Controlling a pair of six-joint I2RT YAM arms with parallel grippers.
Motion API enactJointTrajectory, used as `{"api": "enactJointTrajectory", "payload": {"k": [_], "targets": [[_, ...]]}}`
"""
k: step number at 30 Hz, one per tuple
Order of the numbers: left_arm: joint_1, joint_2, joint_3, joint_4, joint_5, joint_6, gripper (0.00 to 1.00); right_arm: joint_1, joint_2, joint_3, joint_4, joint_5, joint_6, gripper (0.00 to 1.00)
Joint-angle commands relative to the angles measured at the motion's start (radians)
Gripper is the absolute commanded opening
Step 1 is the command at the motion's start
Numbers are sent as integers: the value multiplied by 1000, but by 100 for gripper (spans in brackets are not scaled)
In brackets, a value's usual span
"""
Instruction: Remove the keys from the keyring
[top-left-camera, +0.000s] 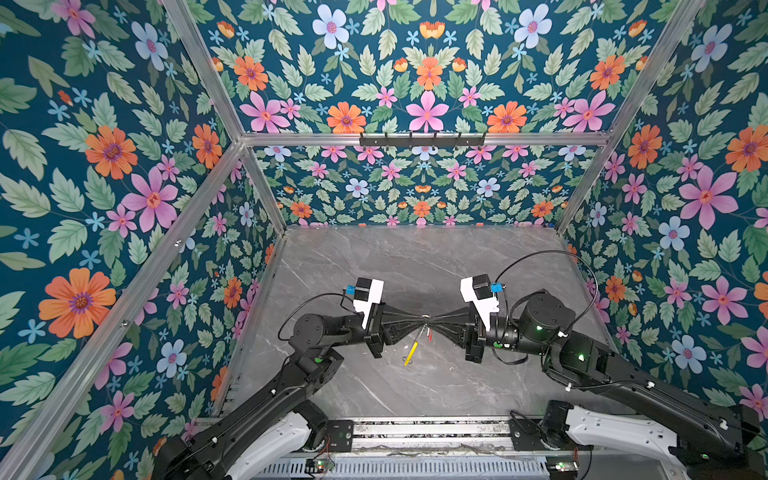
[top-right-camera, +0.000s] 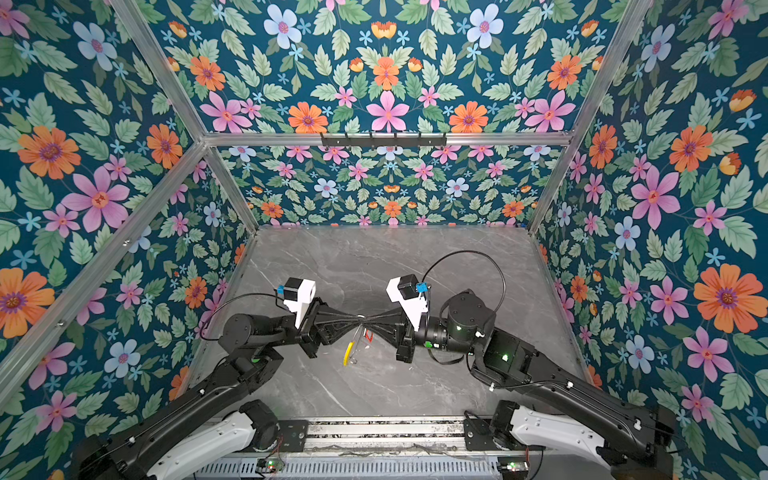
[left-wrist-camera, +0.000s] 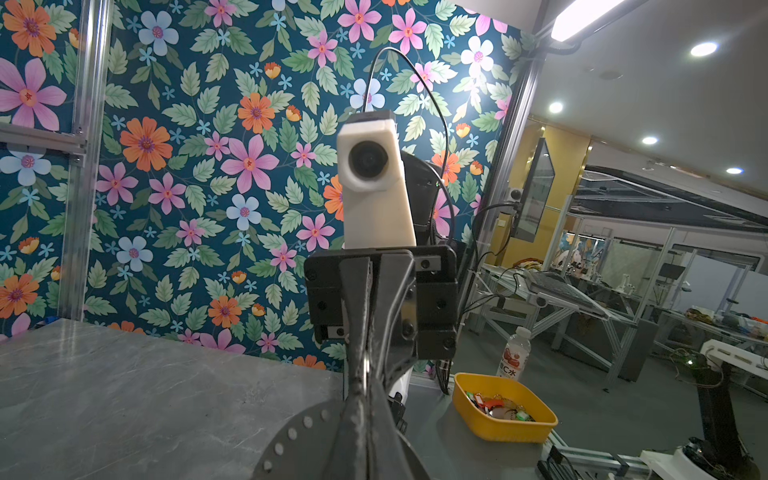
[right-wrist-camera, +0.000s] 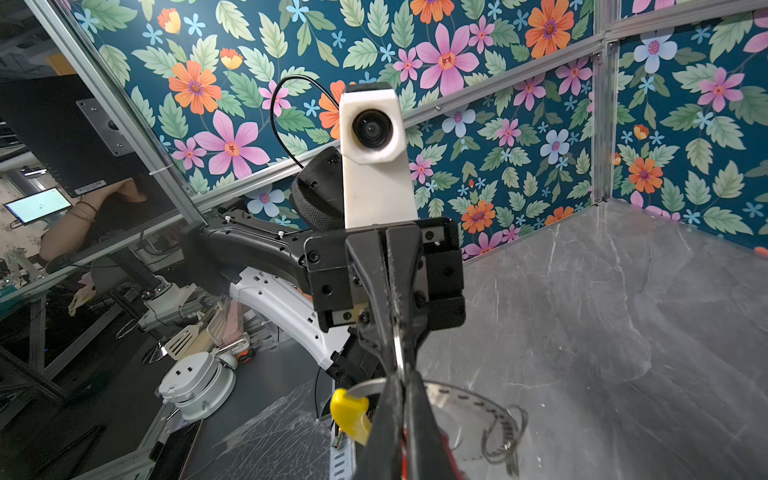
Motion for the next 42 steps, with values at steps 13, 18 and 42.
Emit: {"api": "enactJointTrajectory", "payload": {"k": [13, 18, 42], "targets": [[2, -53, 97, -315, 31, 87, 32, 2, 28, 112, -268, -20, -52, 0], [2, -27, 224, -658, 60, 224, 32, 2, 45, 162, -399, -23, -96, 0], [2, 103, 498, -1218, 63, 484, 30, 0, 124, 315, -607, 92, -189, 0]]}}
